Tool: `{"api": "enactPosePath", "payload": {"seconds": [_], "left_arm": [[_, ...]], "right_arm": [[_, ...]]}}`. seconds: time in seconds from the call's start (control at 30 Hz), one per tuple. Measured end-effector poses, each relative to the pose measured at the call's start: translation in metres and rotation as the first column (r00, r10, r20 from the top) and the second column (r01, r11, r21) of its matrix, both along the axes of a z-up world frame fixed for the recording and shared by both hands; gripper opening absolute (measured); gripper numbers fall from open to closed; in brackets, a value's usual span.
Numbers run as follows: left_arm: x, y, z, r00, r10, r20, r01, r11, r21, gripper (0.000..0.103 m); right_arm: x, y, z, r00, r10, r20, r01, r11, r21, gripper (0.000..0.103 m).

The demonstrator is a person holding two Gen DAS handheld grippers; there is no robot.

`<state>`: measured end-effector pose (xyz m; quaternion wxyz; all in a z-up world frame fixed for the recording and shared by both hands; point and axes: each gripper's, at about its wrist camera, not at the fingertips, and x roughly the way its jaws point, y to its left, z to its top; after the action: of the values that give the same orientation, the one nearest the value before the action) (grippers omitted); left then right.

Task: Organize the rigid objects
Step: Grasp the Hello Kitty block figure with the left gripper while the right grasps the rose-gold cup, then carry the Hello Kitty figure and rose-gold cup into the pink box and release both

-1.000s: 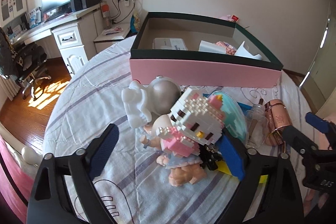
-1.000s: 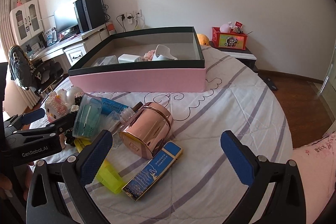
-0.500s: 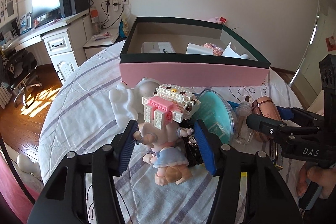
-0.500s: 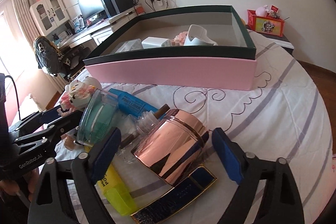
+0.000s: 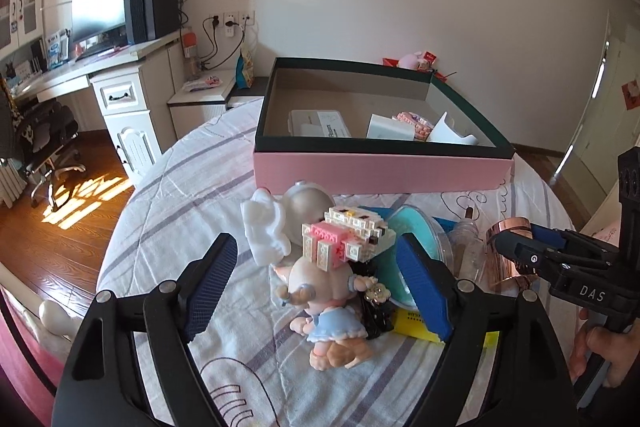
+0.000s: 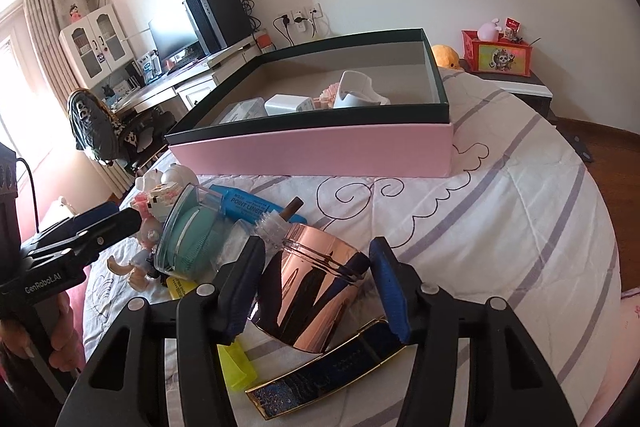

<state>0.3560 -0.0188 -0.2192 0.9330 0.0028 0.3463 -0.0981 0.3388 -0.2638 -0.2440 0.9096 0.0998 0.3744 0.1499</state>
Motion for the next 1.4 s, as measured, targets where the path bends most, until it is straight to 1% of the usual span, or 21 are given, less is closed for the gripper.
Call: {"api": "enactPosePath", "payload": {"seconds": [0.03, 0.1, 0.13, 0.2, 0.27, 0.3, 0.37, 0.43, 0.47, 0.53, 0.7, 0.8, 0.87, 0.93, 1.07, 1.1, 1.13, 1.2, 1.3, 1.37, 1.4], "left_arm": [[0.005, -0.004, -0.001, 1.000, -0.008, -0.001, 0.008, 1.000, 0.017, 0.083], [0.015, -0.010, -0.005, 1.000, -0.011, -0.024, 0.012, 0.999, 0.047, 0.075], [0.020, -0.013, -0.007, 0.999, -0.029, -0.042, 0.031, 0.998, 0.045, 0.069], [0.028, -0.021, -0.012, 0.997, -0.040, -0.067, 0.045, 0.997, 0.062, 0.068], [0.032, -0.028, -0.015, 0.997, -0.042, -0.064, 0.048, 0.994, 0.098, 0.062], [0.032, -0.029, -0.016, 0.997, -0.040, -0.066, 0.047, 0.993, 0.106, 0.061], [0.032, -0.030, -0.015, 0.998, -0.032, -0.055, 0.038, 0.993, 0.111, 0.055], [0.029, -0.030, -0.013, 0.999, -0.023, -0.039, 0.027, 0.993, 0.114, 0.052], [0.028, -0.030, -0.012, 0.999, -0.018, -0.031, 0.022, 0.992, 0.120, 0.048], [0.025, -0.027, -0.008, 1.000, -0.012, -0.026, 0.015, 0.994, 0.107, 0.046], [0.011, -0.020, 0.007, 1.000, -0.009, 0.020, 0.007, 0.997, 0.074, 0.046], [0.005, -0.019, 0.011, 0.999, -0.013, 0.030, 0.011, 0.997, 0.079, 0.046], [0.001, -0.021, 0.012, 1.000, -0.014, 0.028, 0.011, 0.997, 0.076, 0.046], [-0.004, -0.023, 0.011, 0.999, -0.024, 0.027, 0.022, 0.997, 0.074, 0.046], [-0.012, -0.026, 0.010, 0.999, -0.031, 0.022, 0.029, 0.997, 0.071, 0.046], [-0.013, -0.027, 0.010, 0.999, -0.032, 0.023, 0.030, 0.997, 0.071, 0.046], [-0.015, -0.028, 0.010, 0.999, -0.031, 0.025, 0.030, 0.997, 0.071, 0.046], [-0.017, -0.030, 0.011, 0.999, -0.040, 0.028, 0.037, 0.996, 0.076, 0.046], [-0.019, -0.032, 0.012, 0.998, -0.046, 0.036, 0.043, 0.995, 0.085, 0.046], [-0.019, -0.032, 0.013, 0.998, -0.045, 0.039, 0.041, 0.996, 0.085, 0.046], [-0.019, -0.032, 0.014, 0.998, -0.043, 0.043, 0.039, 0.996, 0.085, 0.046]], "right_arm": [[0.000, 0.000, 0.000, 1.000, -0.001, 0.001, 0.001, 1.000, 0.000, 0.056], [0.001, 0.000, -0.001, 1.000, -0.001, -0.001, 0.001, 1.000, 0.001, 0.056], [0.001, 0.000, -0.001, 1.000, -0.001, -0.002, 0.001, 1.000, 0.004, 0.056], [0.003, -0.001, -0.002, 1.000, -0.001, -0.007, 0.001, 1.000, 0.012, 0.056], [0.005, -0.001, -0.003, 1.000, 0.002, -0.014, -0.001, 1.000, 0.015, 0.056], [0.006, -0.001, -0.004, 1.000, 0.001, -0.015, -0.001, 1.000, 0.019, 0.056], [0.007, -0.001, -0.004, 1.000, 0.001, -0.016, -0.001, 1.000, 0.020, 0.056], [0.007, 0.001, -0.004, 1.000, 0.003, -0.011, -0.003, 1.000, 0.009, 0.055], [0.007, 0.002, -0.003, 1.000, 0.004, -0.007, -0.003, 1.000, 0.003, 0.055], [0.006, 0.003, -0.001, 1.000, 0.005, 0.002, -0.005, 1.000, -0.003, 0.053], [0.005, 0.006, 0.005, 1.000, 0.008, 0.024, -0.007, 1.000, -0.020, 0.051], [0.005, 0.007, 0.009, 0.999, 0.003, 0.036, -0.001, 0.999, -0.044, 0.050], [0.010, 0.012, 0.005, 1.000, 0.019, -0.006, -0.020, 0.997, -0.074, 0.051], [0.008, 0.013, 0.003, 1.000, 0.006, -0.002, -0.006, 0.996, -0.088, 0.051], [0.008, 0.012, -0.002, 1.000, -0.001, -0.024, -0.001, 0.998, -0.069, 0.051], [0.007, 0.012, -0.003, 1.000, -0.004, -0.030, 0.002, 0.998, -0.067, 0.052], [0.007, 0.013, -0.004, 0.999, -0.016, -0.035, 0.014, 0.997, -0.073, 0.056], [0.007, 0.016, -0.009, 0.998, -0.018, -0.058, 0.014, 0.997, -0.076, 0.058], [0.008, 0.019, -0.016, 0.996, -0.013, -0.083, 0.005, 0.996, -0.089, 0.058], [0.005, 0.017, -0.011, 0.999, -0.004, -0.051, 0.000, 0.998, -0.061, 0.048], [0.004, 0.017, -0.010, 0.999, 0.001, -0.046, -0.004, 0.998, -0.061, 0.048]]}}
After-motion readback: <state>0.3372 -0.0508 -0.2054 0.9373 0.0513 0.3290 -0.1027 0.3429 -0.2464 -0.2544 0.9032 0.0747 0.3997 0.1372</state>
